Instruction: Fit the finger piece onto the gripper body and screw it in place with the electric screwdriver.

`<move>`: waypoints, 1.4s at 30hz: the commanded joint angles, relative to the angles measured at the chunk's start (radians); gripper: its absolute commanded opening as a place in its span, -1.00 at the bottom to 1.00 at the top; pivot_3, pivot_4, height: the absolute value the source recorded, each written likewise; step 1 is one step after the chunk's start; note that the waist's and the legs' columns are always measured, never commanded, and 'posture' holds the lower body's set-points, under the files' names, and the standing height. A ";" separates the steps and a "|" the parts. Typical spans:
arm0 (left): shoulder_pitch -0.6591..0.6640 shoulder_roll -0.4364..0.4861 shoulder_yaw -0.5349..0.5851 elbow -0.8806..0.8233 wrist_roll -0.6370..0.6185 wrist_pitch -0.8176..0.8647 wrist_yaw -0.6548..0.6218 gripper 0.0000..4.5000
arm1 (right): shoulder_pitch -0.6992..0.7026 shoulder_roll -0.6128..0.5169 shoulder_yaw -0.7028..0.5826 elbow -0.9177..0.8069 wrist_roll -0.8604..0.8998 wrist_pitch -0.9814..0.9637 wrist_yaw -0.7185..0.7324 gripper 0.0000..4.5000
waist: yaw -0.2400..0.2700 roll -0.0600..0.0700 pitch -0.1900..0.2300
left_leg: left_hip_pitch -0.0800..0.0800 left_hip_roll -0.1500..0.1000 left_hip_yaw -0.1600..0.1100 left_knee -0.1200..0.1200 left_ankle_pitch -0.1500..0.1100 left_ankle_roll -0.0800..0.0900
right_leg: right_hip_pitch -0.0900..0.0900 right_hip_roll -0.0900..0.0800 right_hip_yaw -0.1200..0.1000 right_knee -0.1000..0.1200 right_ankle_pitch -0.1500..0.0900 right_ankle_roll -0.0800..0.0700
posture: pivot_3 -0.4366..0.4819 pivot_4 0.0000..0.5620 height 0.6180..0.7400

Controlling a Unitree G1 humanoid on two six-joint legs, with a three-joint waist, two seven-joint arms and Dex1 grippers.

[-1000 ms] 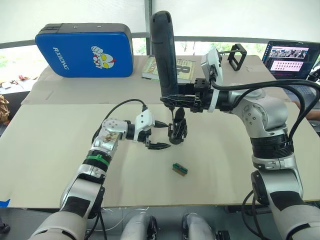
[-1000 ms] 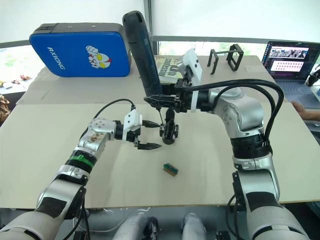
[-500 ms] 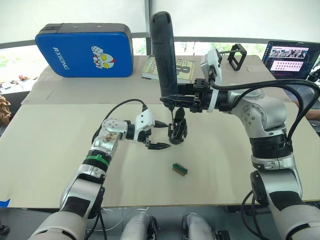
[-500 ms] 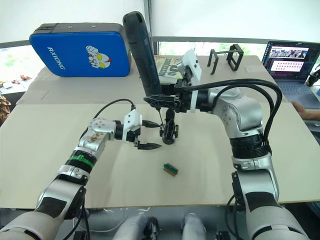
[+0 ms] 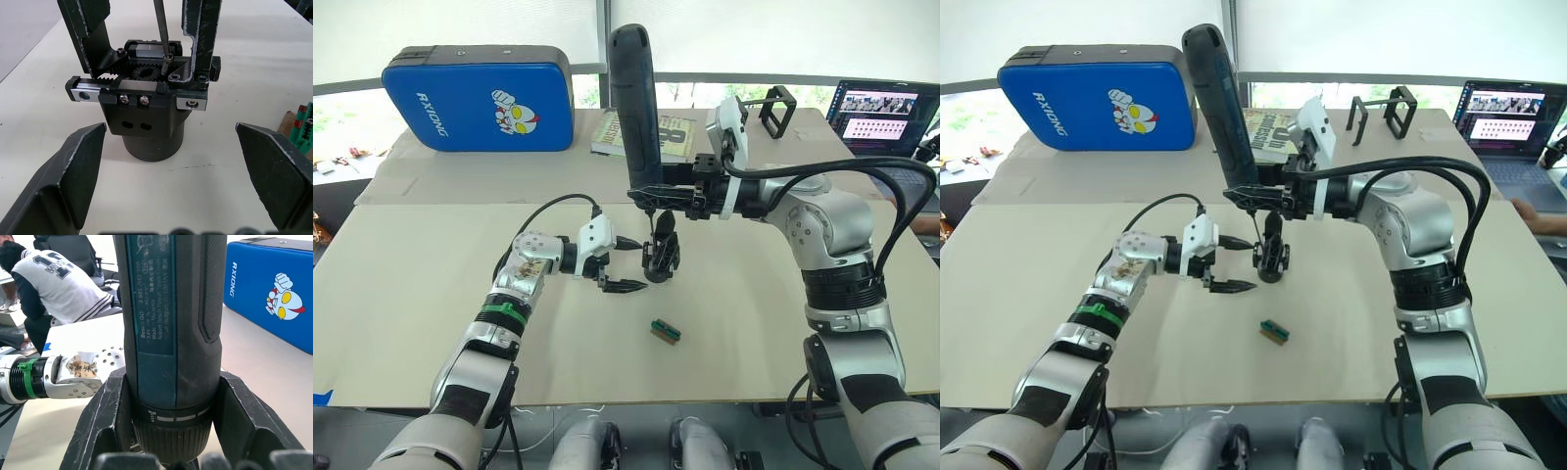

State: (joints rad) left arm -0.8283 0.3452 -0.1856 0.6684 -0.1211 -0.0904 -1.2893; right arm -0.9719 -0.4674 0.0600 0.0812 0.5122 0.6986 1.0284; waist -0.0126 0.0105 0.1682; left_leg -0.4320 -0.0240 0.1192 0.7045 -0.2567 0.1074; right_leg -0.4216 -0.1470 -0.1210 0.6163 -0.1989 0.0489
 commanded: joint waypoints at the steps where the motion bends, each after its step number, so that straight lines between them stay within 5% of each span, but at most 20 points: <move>1: -0.023 0.000 0.007 -0.010 -0.001 -0.027 -0.002 1.00 | -0.015 -0.012 -0.027 -0.029 0.009 -0.035 0.011 -0.15 | 0.000 0.000 0.000 | 0.000 0.000 0.000 0.000 0.000 0.000 | 0.000 0.000 0.000 0.000 0.000 0.000 | -0.05 -0.47 1.00; 42: -0.030 0.000 0.009 0.001 0.000 -0.035 0.003 1.00 | -0.016 -0.013 -0.031 -0.048 0.054 0.032 -0.031 -0.15 | 0.000 0.000 0.000 | 0.000 0.000 0.000 0.000 0.000 0.000 | 0.000 0.000 0.000 0.000 0.000 0.000 | -0.05 -0.47 1.00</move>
State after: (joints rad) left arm -0.8292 0.3451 -0.1856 0.6771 -0.1189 -0.1065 -1.2863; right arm -0.9712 -0.4757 0.0584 0.0632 0.5544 0.7463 0.9985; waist -0.0126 0.0105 0.1682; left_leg -0.4320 -0.0240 0.1191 0.7045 -0.2566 0.1074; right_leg -0.4215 -0.1471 -0.1211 0.6163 -0.1989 0.0489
